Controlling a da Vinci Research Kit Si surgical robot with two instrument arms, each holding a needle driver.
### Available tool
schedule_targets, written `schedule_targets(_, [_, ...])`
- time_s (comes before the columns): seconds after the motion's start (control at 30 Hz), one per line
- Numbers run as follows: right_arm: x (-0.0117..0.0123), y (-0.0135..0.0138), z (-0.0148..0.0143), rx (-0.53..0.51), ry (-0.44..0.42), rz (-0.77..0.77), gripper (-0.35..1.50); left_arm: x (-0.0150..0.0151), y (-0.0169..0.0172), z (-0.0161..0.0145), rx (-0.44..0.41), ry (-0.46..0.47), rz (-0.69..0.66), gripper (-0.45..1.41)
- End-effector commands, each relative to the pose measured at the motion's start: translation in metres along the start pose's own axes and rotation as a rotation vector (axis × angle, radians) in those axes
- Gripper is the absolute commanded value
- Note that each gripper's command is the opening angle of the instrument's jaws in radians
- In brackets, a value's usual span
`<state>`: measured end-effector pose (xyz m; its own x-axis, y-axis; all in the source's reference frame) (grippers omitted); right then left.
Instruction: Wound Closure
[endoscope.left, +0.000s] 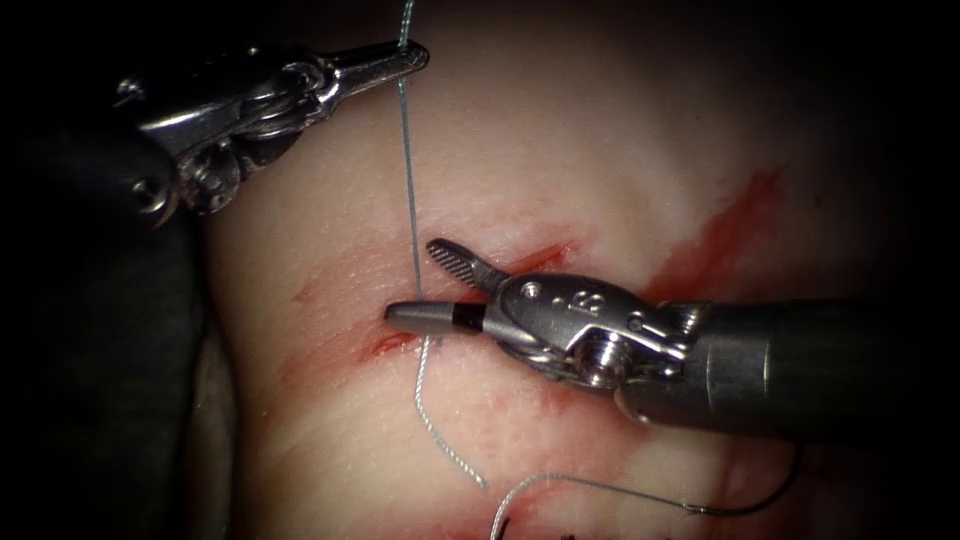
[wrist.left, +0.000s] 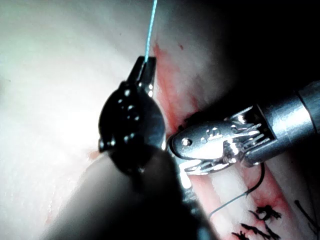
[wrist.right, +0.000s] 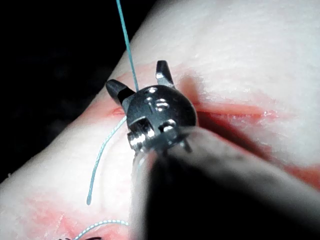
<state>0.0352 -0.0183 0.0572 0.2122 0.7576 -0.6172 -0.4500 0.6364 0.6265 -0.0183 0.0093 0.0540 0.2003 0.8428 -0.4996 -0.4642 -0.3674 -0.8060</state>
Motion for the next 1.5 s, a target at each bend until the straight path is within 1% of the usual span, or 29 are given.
schedule_targets(0.03, [-0.0003,0.0000,0.0014,0.001,0.001,-0.007,1.38,-0.0004,-0.0002,0.0006,-0.002,-0.001,0.000,-0.45])
schedule_targets(0.17, [-0.0005,-0.0003,0.0028,-0.002,0.001,-0.011,1.38,-0.0004,-0.0001,0.0007,-0.007,-0.004,0.001,-0.45])
schedule_targets(0.4, [0.0001,-0.0006,0.0044,-0.006,0.000,-0.006,1.35,-0.0005,-0.0001,0.0008,-0.015,-0.008,0.002,-0.45])
schedule_targets(0.97, [0.0006,-0.0008,0.0057,-0.014,0.002,-0.001,1.30,-0.0007,0.0000,0.0009,-0.021,-0.011,0.003,-0.45])
schedule_targets(1.07, [0.0006,-0.0009,0.0057,-0.014,0.002,-0.001,1.25,-0.0007,0.0000,0.0010,-0.022,-0.011,0.004,-0.45])
schedule_targets(1.1, [0.0006,-0.0009,0.0057,-0.014,0.002,-0.001,1.16,-0.0007,0.0000,0.0010,-0.022,-0.012,0.004,-0.45])
schedule_targets(1.13, [0.0006,-0.0009,0.0056,-0.011,0.001,-0.002,0.83,-0.0007,0.0000,0.0010,-0.022,-0.012,0.004,-0.45])
schedule_targets(1.2, [0.0007,-0.0010,0.0055,0.011,-0.011,-0.001,-0.15,-0.0008,0.0000,0.0010,-0.024,-0.009,0.005,-0.45])
schedule_targets(1.23, [0.0007,-0.0010,0.0055,0.029,-0.015,-0.001,-0.35,-0.0008,0.0000,0.0011,-0.024,-0.009,0.005,-0.45])
schedule_targets(1.27, [0.0008,-0.0010,0.0055,0.073,-0.020,0.004,-0.35,-0.0010,0.0000,0.0011,-0.022,-0.014,0.006,-0.45])
schedule_targets(1.3, [0.0008,-0.0011,0.0054,0.082,-0.021,0.008,-0.35,-0.0010,0.0000,0.0011,-0.021,-0.016,0.006,-0.45])
schedule_targets(1.5, [0.0007,-0.0012,0.0052,0.090,-0.027,0.047,-0.35,-0.0011,0.0001,0.0012,-0.024,-0.018,0.007,-0.45])
